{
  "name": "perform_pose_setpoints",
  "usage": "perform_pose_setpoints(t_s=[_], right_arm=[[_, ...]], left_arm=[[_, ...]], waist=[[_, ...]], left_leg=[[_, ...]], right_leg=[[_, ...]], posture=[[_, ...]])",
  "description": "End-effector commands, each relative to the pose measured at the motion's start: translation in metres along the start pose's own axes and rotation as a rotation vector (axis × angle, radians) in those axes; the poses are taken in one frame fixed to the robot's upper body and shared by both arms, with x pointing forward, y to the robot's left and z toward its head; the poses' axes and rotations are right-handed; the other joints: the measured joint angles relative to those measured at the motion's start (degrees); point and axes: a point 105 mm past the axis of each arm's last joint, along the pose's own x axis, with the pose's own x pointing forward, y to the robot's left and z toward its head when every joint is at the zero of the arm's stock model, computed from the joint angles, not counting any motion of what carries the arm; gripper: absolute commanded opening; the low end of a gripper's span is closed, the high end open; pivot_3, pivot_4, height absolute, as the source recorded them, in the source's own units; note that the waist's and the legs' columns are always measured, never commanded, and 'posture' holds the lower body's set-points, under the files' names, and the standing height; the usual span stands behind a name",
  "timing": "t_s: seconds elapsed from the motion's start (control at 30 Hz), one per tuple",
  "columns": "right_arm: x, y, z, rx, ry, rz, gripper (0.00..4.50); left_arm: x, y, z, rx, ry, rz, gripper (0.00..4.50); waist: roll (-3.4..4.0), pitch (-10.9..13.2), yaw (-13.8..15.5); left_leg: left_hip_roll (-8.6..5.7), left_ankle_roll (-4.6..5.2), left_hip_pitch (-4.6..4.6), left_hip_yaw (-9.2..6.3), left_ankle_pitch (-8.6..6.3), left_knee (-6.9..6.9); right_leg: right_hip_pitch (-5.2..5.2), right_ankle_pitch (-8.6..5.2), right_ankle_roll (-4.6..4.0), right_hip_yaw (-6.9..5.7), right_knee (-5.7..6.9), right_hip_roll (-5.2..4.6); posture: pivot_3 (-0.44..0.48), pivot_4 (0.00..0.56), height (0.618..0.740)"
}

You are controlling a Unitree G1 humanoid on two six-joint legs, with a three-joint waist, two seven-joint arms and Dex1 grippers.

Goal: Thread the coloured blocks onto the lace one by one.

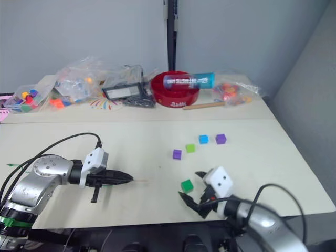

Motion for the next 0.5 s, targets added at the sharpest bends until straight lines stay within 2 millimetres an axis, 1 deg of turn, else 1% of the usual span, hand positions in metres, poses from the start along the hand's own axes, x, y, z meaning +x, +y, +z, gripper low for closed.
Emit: perform_pose_setpoints(t_s=[0.03, 0.13, 0.2, 0.33, 0.5], right_arm=[[-0.009, 0.003, 0.004, -0.039, 0.021, 0.289, 4.48], [-0.006, -0.014, -0.003, -0.160, 0.076, 0.433, 4.48], [0.003, -0.027, -0.007, -0.259, 0.086, 0.482, 4.48], [0.019, -0.045, -0.017, -0.416, 0.114, 0.559, 4.48], [0.033, -0.056, -0.021, -0.475, 0.114, 0.621, 4.48]], left_arm=[[-0.004, -0.003, 0.011, 0.031, -0.017, 0.002, 0.00], [-0.005, -0.006, 0.013, 0.031, -0.013, -0.003, 0.00], [-0.006, -0.010, 0.013, 0.030, -0.010, -0.006, 0.00], [-0.009, -0.017, 0.013, 0.021, -0.002, -0.003, 0.00], [-0.012, -0.023, 0.013, 0.011, 0.004, 0.014, 0.00]], waist=[[-0.03, 0.01, 0.11], [-0.07, 0.03, 0.10], [-0.06, 0.04, -0.04], [-0.04, 0.06, -0.16], [0.02, 0.10, 0.07]], left_leg=[[0.00, 0.01, -0.01, -0.04, 0.00, 0.00], [0.01, 0.02, -0.01, -0.01, -0.01, 0.00], [0.02, 0.03, 0.00, 0.00, -0.01, 0.01], [0.02, 0.03, -0.01, 0.00, -0.02, 0.00], [-0.02, 0.04, -0.03, -0.01, -0.02, 0.00]], right_leg=[[0.01, 0.00, 0.00, -0.02, -0.02, 0.00], [0.02, 0.00, 0.00, -0.02, -0.05, 0.00], [0.02, 0.01, -0.01, -0.03, -0.06, 0.01], [-0.03, 0.01, -0.01, -0.03, -0.02, -0.01], [-0.07, 0.03, -0.02, -0.03, 0.06, -0.07]], posture=[[0.000, 0.150, 0.740], [0.000, 0.150, 0.740], [0.000, 0.150, 0.740], [0.000, 0.150, 0.740], [0.000, 0.150, 0.740]])
